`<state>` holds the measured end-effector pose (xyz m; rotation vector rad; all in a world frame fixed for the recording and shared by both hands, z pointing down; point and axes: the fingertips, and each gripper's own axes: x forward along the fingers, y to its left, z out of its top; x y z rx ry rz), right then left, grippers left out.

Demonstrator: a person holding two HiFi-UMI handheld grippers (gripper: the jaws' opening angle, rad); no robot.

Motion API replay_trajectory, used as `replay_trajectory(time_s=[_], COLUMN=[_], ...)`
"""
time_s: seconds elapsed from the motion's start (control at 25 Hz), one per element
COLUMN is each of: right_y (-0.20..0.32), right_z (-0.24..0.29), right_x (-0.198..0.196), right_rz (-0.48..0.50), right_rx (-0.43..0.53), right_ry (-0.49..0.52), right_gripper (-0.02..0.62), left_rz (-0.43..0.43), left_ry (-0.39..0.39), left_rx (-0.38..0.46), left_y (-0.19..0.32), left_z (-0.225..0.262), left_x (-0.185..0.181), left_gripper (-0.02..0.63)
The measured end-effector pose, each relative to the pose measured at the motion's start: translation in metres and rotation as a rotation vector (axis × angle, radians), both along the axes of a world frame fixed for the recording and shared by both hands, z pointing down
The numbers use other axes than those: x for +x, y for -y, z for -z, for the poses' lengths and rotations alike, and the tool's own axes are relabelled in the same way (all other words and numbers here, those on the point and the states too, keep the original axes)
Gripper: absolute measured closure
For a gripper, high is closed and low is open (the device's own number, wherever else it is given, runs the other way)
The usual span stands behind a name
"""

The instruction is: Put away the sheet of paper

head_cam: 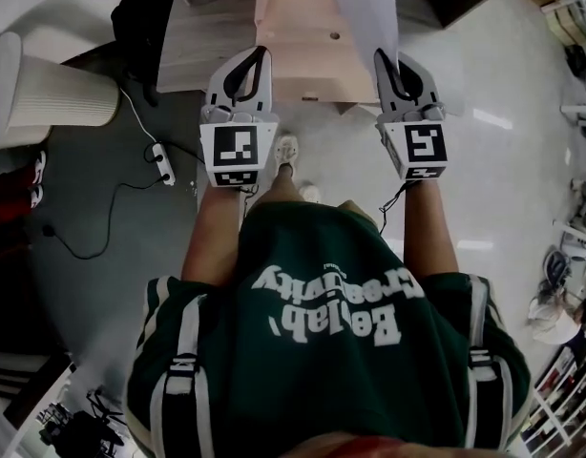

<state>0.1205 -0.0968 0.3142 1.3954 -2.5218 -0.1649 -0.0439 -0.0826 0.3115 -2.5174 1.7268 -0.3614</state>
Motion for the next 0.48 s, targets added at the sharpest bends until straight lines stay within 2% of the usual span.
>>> replay_trajectory(time_s=[0.24, 0.4, 0.48], right_y=[0.061, 0.086, 0.094], right_z=[-0.037, -0.08, -0.103], right_x=[-0.03, -0.055, -0.066], right_rz=[-0.001, 0.046, 0.076], right_rx=[-0.004, -0.014, -0.033], right_ry=[-0.231, -0.462, -0.538], right_gripper=[0.563, 0.563, 0.563], left_rz=[-0.028, -0.051, -0.059], left_ry=[-0.003, -0.024, -0.026], left_rx=[-0.038, -0.056, -0.074], left_y=[0.067, 0.102, 0.115], left_z=[-0.017, -0.027, -0.035], left_x=[-0.029, -0.048, -0.055], left_gripper=[0.588, 0.588, 0.588])
